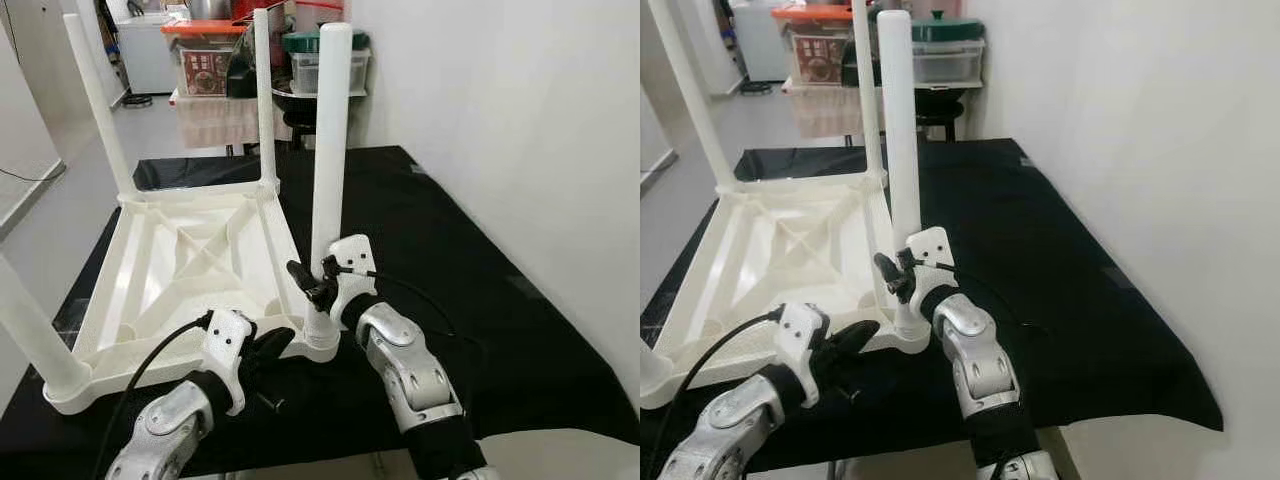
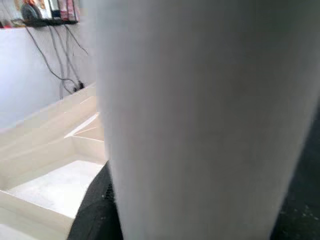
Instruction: Building children table
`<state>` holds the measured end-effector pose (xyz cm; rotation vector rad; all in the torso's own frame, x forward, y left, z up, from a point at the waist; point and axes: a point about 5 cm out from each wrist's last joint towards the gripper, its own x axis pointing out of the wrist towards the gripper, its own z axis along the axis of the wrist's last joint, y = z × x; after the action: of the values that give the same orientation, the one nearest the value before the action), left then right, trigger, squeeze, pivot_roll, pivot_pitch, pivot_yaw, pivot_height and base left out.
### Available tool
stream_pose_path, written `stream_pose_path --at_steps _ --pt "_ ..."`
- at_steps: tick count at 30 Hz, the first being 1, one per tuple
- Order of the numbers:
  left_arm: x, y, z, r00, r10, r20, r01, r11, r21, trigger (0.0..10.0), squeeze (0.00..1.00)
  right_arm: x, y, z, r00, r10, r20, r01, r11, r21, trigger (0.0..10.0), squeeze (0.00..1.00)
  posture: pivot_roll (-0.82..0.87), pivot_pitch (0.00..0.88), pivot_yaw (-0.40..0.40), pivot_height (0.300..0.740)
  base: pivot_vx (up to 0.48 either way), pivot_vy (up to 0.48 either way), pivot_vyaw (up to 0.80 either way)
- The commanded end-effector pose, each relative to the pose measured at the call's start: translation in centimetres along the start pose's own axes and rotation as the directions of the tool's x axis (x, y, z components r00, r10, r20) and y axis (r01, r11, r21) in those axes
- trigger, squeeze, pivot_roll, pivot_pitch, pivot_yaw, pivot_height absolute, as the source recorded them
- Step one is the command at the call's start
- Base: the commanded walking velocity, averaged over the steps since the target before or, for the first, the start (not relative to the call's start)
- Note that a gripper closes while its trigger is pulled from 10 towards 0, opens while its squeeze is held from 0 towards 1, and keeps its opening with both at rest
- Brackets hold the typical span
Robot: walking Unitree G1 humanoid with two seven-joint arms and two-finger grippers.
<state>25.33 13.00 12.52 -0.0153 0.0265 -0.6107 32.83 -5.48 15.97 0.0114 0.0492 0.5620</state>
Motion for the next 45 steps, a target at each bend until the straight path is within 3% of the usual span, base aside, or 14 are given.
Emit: stream_pose_path --at_steps 1,8,9,11,12,17,23,24,25,26,38,42,44,45 --pt "0.0 0.0 -0.2 1.000 0.002 -0.009 -0.002 1.000 0.011 10.0 0.00 -0.2 -0.2 -1.6 0.996 0.014 -0.084 -0.008 0.998 0.068 10.0 1.00 0.01 0.000 -0.033 0.740 0.000 0.000 0.00" --pt "-0.2 -0.2 -0.3 1.000 -0.018 -0.008 0.018 1.000 0.024 10.0 0.00 0.2 -0.9 -0.1 0.988 0.152 -0.030 -0.151 0.988 0.034 10.0 1.00 0.02 0.000 -0.031 0.740 0.000 0.000 0.00" --pt "-0.3 -0.3 -0.3 1.000 -0.017 -0.008 0.017 0.999 0.028 10.0 0.00 0.3 -1.4 0.4 0.980 0.198 -0.017 -0.198 0.980 0.012 10.0 0.58 0.03 0.000 -0.035 0.740 0.000 0.000 0.00" --pt "-0.3 -0.3 -0.3 1.000 -0.017 -0.008 0.017 0.999 0.028 10.0 0.00 0.3 -1.4 0.4 0.980 0.198 -0.017 -0.198 0.980 0.012 10.0 0.58 0.03 0.000 -0.035 0.740 0.000 0.000 0.00" --pt "-0.4 -0.4 -0.3 1.000 -0.014 -0.008 0.014 0.999 0.040 10.0 0.00 0.4 -2.0 0.8 0.962 0.271 -0.018 -0.271 0.962 -0.020 10.0 0.00 0.03 0.000 -0.038 0.740 0.000 0.000 0.00" --pt "-1.2 -1.0 -0.2 1.000 -0.021 -0.002 0.021 0.998 0.063 10.0 0.00 0.3 -3.6 0.6 0.872 0.475 -0.116 -0.484 0.873 -0.062 10.0 0.00 0.05 0.000 -0.044 0.740 0.000 0.000 0.00" --pt "-1.9 -1.8 0.1 0.999 -0.032 0.022 0.030 0.997 0.072 10.0 0.00 0.3 -5.1 0.1 0.825 0.535 -0.181 -0.546 0.837 -0.014 10.0 0.00 0.06 0.000 -0.056 0.740 0.000 0.000 0.00" --pt "-2.0 -1.9 0.2 0.999 -0.021 0.028 0.019 0.996 0.088 10.0 0.00 0.4 -5.3 0.2 0.822 0.539 -0.184 -0.550 0.835 -0.012 8.5 0.00 0.06 0.000 -0.057 0.740 0.000 0.000 0.00" --pt "-2.0 -1.9 0.2 0.999 -0.021 0.028 0.019 0.996 0.088 10.0 0.00 0.4 -5.3 0.2 0.822 0.539 -0.184 -0.550 0.835 -0.012 8.5 0.00 0.06 0.000 -0.057 0.740 0.000 0.000 0.00" --pt "-2.1 -2.0 0.3 0.999 -0.016 0.034 0.013 0.995 0.095 10.0 0.00 0.5 -5.6 0.5 0.819 0.545 -0.179 -0.555 0.832 -0.003 0.0 0.00 0.06 0.000 -0.059 0.740 0.000 0.000 0.00" --pt "-2.1 -2.5 0.5 0.999 -0.013 0.050 0.008 0.996 0.093 10.0 0.00 0.2 -6.9 0.5 0.808 0.559 -0.187 -0.567 0.823 0.007 0.0 0.00 0.05 0.000 -0.059 0.740 0.000 0.000 0.00" --pt "-1.9 -2.6 0.3 0.999 -0.016 0.050 0.012 0.996 0.085 10.0 0.00 -0.1 -7.5 -0.2 0.844 0.494 -0.210 -0.509 0.860 -0.020 0.0 0.00 0.04 0.000 -0.058 0.740 0.000 0.000 0.00" --pt "-2.0 -2.5 0.6 0.998 0.007 0.067 -0.013 0.996 0.090 10.0 0.00 -0.8 -6.8 -1.9 0.940 0.275 -0.201 -0.288 0.957 -0.040 0.0 0.00 0.03 0.000 -0.057 0.740 0.000 0.000 0.00" --pt "-2.0 -2.5 0.6 0.998 0.007 0.067 -0.013 0.996 0.090 10.0 0.00 -0.8 -6.8 -1.9 0.940 0.275 -0.201 -0.288 0.957 -0.040 0.0 0.00 0.03 0.000 -0.057 0.740 0.000 0.000 0.00"
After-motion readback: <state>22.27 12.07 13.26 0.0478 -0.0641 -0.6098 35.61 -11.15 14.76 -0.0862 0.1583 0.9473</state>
